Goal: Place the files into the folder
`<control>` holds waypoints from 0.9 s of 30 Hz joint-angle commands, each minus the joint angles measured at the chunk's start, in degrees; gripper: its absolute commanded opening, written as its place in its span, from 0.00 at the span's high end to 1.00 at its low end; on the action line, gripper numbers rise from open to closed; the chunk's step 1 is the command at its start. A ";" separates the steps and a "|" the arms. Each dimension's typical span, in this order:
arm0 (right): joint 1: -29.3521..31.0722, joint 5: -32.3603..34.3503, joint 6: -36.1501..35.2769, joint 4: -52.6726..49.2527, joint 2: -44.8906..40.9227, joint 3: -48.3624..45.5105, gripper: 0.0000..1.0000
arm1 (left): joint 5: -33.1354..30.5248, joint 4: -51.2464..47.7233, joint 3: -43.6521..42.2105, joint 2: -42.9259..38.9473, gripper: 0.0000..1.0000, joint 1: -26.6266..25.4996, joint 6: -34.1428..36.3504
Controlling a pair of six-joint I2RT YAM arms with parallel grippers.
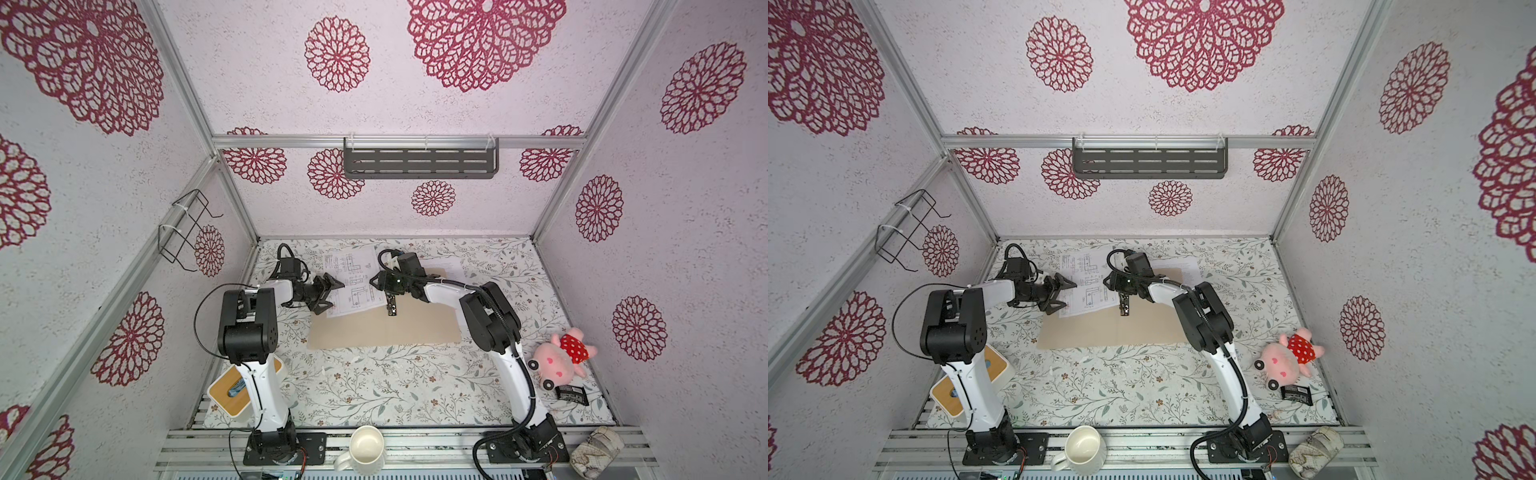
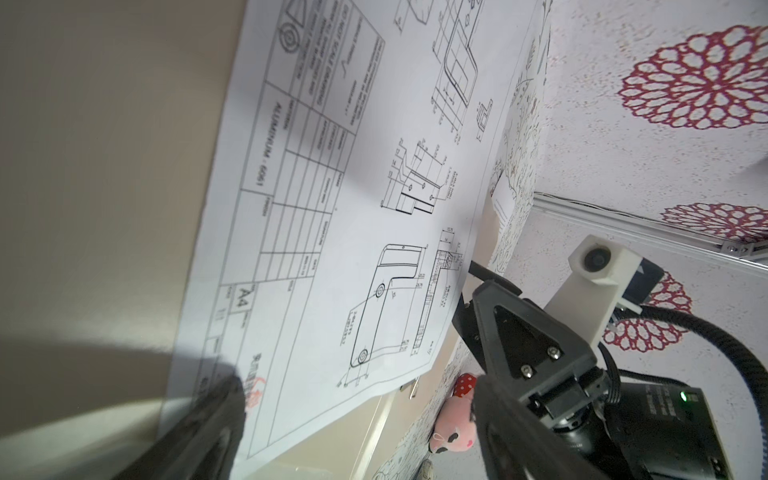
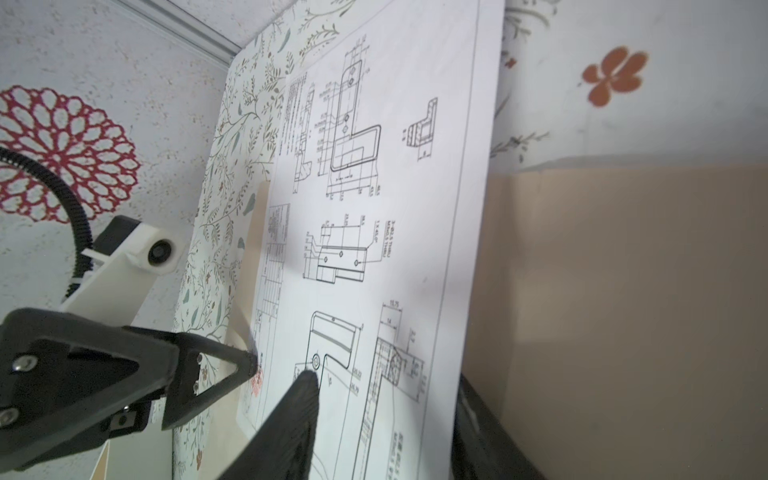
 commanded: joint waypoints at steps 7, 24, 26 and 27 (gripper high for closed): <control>-1.41 -3.15 2.33 -2.40 3.42 7.06 0.49 | -1.82 -2.82 -3.04 0.77 0.12 0.50 1.68; -2.95 -5.92 4.89 -6.86 13.64 23.61 0.57 | 0.76 -0.89 -4.60 0.32 0.13 0.65 2.39; -2.93 -6.60 5.14 -6.46 13.80 23.77 0.64 | 0.96 -0.82 -4.54 0.30 0.13 0.71 2.50; -2.89 -6.97 5.31 -6.45 13.77 23.91 0.68 | 0.98 -0.76 -4.60 0.30 0.13 0.71 2.41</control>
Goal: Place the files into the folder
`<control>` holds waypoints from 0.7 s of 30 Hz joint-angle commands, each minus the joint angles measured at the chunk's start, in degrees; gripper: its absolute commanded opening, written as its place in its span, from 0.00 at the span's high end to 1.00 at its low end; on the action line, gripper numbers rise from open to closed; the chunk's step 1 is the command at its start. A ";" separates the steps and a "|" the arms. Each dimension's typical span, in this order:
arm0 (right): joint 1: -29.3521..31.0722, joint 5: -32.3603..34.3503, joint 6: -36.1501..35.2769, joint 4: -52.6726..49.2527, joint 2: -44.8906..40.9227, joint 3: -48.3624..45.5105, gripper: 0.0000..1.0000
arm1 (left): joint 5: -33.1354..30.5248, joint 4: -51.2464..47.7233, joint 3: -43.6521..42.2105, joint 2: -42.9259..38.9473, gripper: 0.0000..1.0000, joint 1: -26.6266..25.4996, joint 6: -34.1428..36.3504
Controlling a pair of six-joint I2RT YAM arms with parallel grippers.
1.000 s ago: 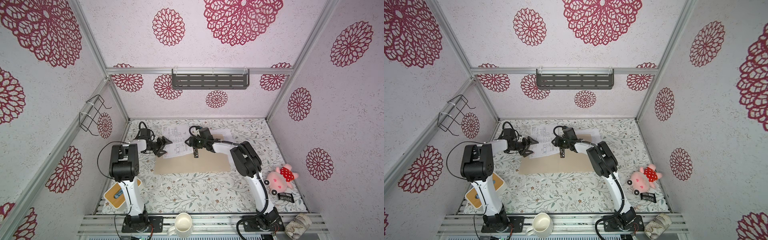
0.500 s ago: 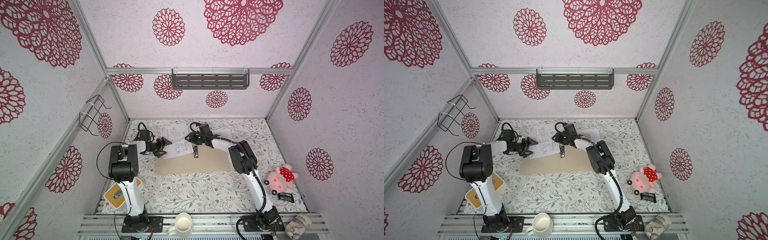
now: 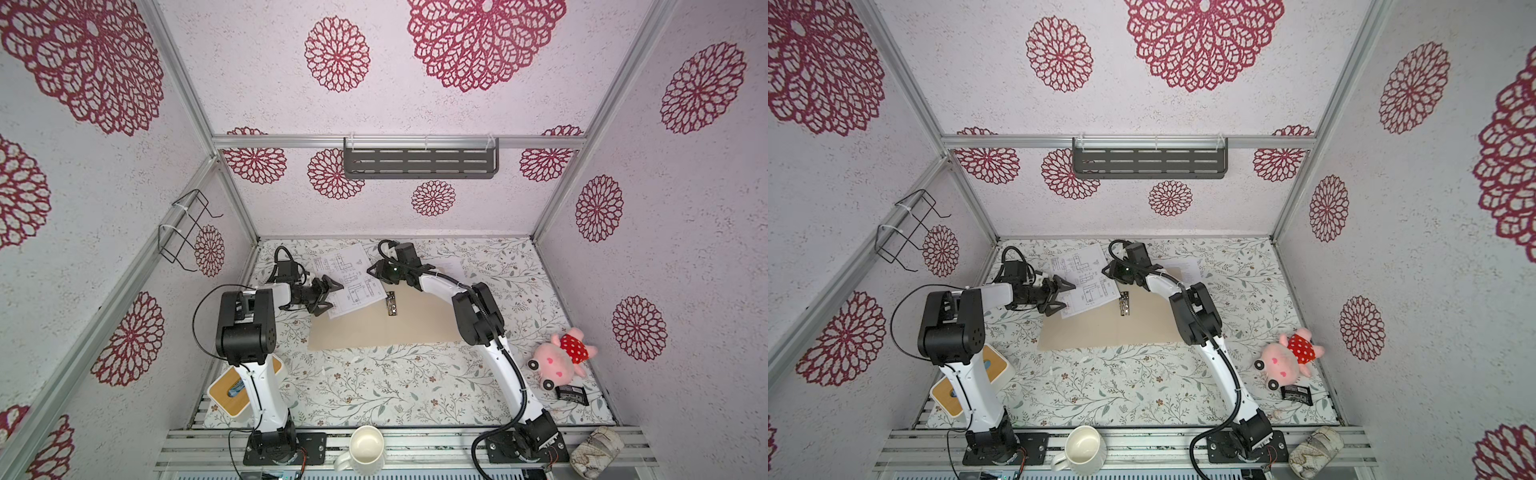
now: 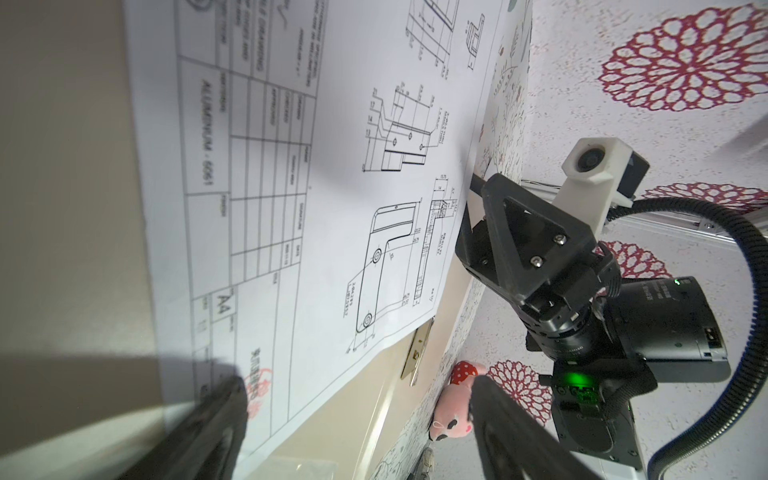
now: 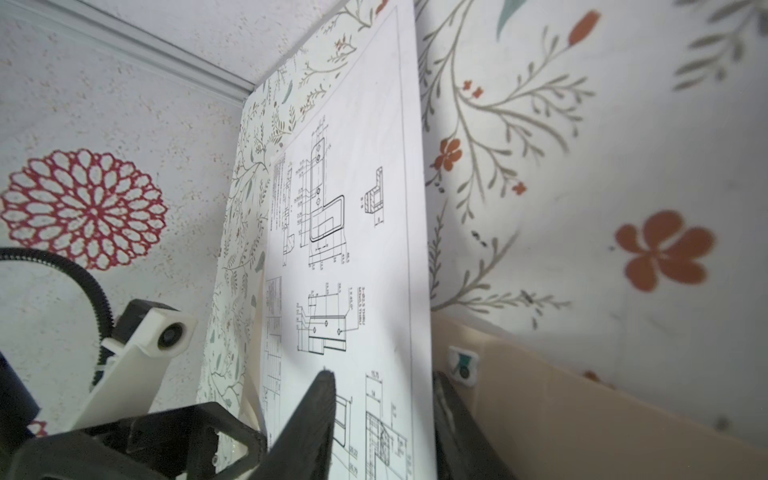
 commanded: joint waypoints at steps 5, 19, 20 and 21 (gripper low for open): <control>-0.50 -3.25 1.33 -0.23 0.57 1.93 0.74 | -1.43 -2.94 -1.94 0.88 0.13 0.13 0.48; -0.23 -4.62 4.06 0.91 5.90 8.70 0.65 | -0.28 -2.73 -2.38 0.48 0.14 0.14 0.91; -0.26 -4.66 4.43 1.03 6.09 8.95 0.66 | -0.26 -2.73 -2.46 0.57 0.14 0.10 0.90; -0.26 -4.91 4.72 1.15 6.39 9.30 0.68 | -0.21 -2.69 -2.46 0.50 0.14 0.13 0.92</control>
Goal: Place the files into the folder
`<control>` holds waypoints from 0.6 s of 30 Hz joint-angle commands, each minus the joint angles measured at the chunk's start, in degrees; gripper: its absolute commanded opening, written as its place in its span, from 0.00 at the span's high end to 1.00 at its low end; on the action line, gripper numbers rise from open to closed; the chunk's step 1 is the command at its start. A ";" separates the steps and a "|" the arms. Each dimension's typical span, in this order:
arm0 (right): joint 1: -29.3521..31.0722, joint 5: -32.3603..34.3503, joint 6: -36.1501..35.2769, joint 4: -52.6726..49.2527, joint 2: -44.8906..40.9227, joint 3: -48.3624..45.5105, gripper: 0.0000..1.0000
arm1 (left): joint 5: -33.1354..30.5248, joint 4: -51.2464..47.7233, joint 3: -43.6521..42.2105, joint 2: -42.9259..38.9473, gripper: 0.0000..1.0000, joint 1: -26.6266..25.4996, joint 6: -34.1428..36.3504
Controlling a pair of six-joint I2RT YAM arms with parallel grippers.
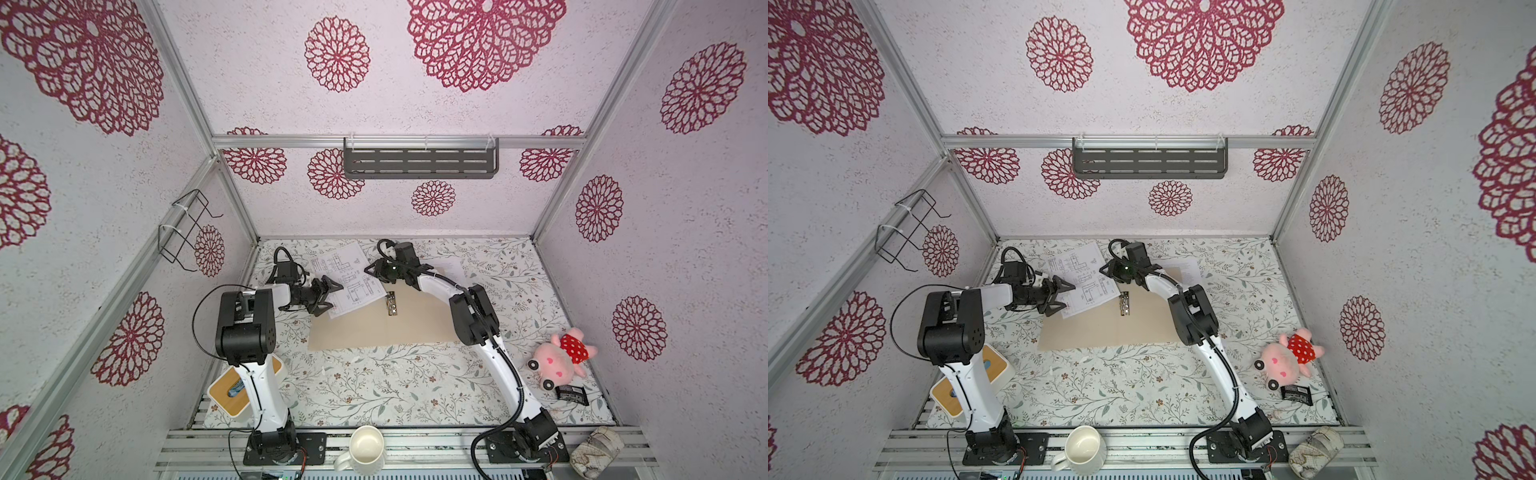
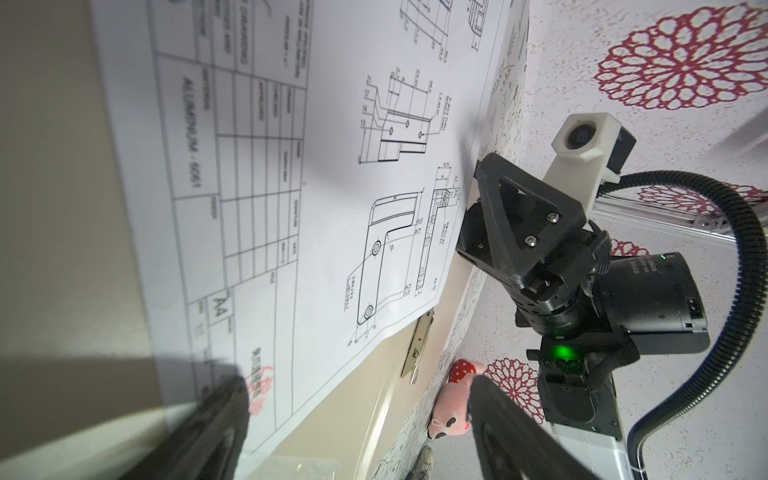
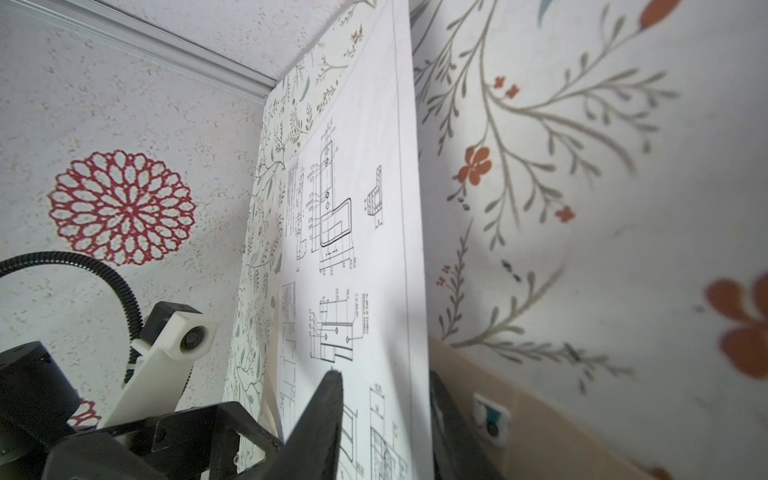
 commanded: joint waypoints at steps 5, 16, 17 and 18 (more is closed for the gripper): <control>0.13 -1.63 2.05 1.11 1.27 2.50 0.83 | -1.31 -3.37 -2.11 0.43 0.14 0.07 1.03; 0.15 0.42 -2.42 -3.04 -2.49 1.77 0.94 | -1.06 -2.50 -1.94 -0.10 0.14 0.17 -0.10; 0.17 0.52 -2.52 -3.19 -2.95 1.38 0.96 | -1.06 -2.43 -1.85 -0.31 0.14 0.17 -0.23; 0.20 0.76 -2.53 -3.18 -3.59 0.68 0.98 | -1.05 -2.30 -1.85 -0.57 0.14 0.15 -0.44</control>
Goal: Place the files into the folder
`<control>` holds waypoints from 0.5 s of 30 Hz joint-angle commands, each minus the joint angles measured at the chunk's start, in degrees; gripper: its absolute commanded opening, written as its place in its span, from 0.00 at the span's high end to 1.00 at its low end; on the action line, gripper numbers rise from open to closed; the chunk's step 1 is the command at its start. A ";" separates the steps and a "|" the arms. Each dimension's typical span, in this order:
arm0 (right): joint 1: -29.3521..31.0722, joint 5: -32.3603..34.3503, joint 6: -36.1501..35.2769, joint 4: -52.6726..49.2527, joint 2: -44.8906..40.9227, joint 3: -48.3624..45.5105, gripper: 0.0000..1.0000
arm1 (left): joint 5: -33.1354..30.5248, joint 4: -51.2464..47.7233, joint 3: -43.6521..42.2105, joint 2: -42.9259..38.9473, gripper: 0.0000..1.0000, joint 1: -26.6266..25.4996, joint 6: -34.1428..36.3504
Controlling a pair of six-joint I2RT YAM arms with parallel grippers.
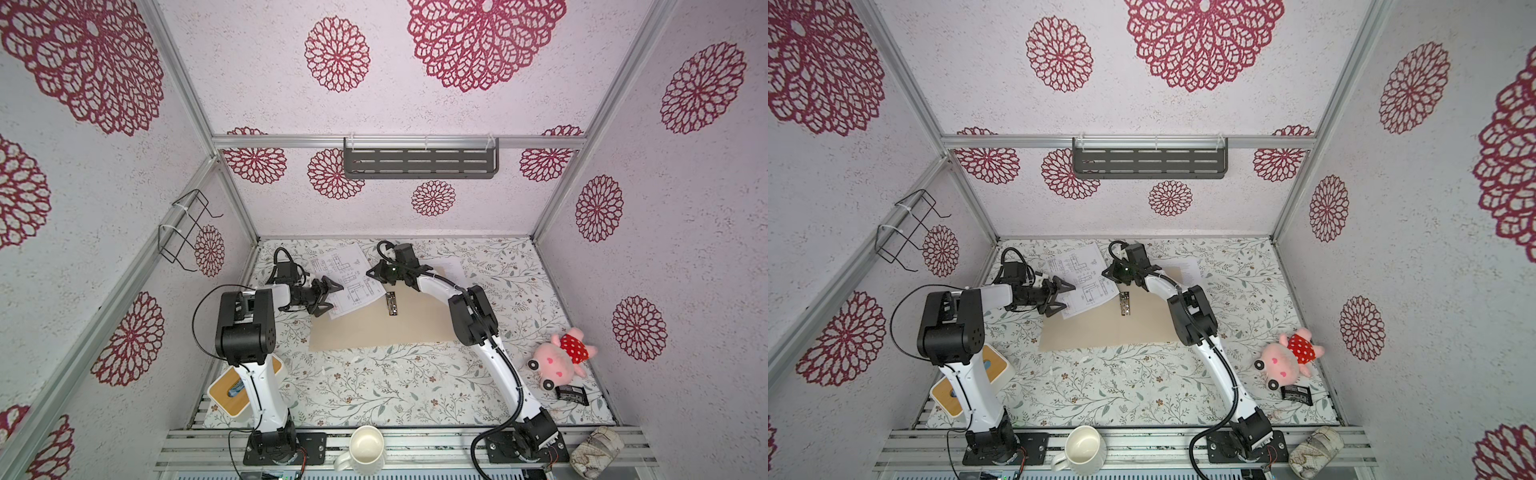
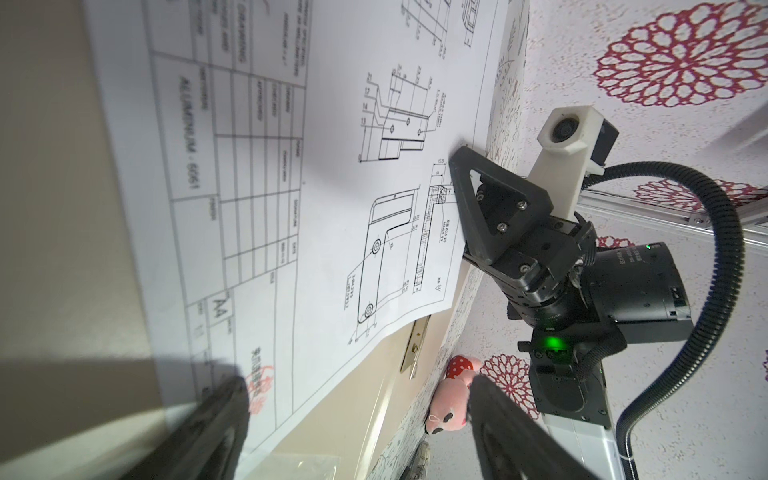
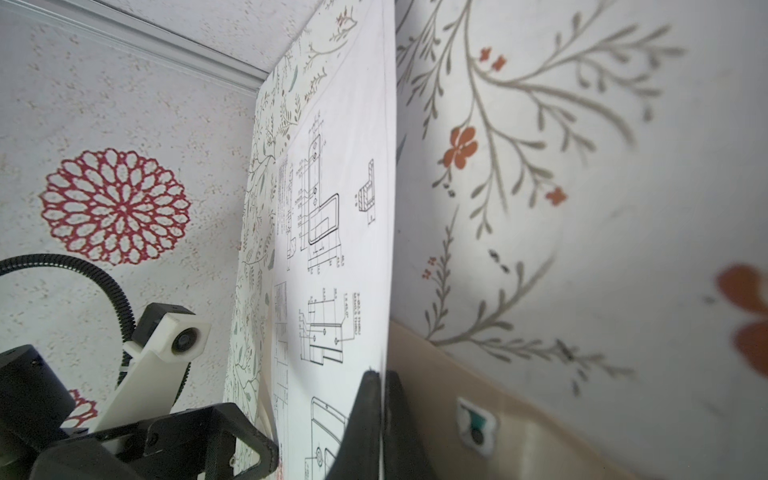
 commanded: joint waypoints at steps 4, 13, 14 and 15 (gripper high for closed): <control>0.59 4.46 -2.72 -0.55 -8.74 -5.13 1.00 | -2.25 -1.39 -1.76 -2.07 0.12 0.41 -1.50; 2.48 12.90 -2.24 5.60 -16.74 -15.51 1.00 | -4.53 -1.41 -1.81 -9.73 0.02 2.47 -3.50; 2.65 12.99 -2.86 5.72 -16.75 -15.56 1.00 | -4.53 -1.52 -1.97 -10.34 0.02 3.12 -3.52; 2.85 13.05 -3.54 5.80 -16.78 -15.67 1.00 | -4.53 -1.85 -2.15 -10.82 0.02 3.68 -3.44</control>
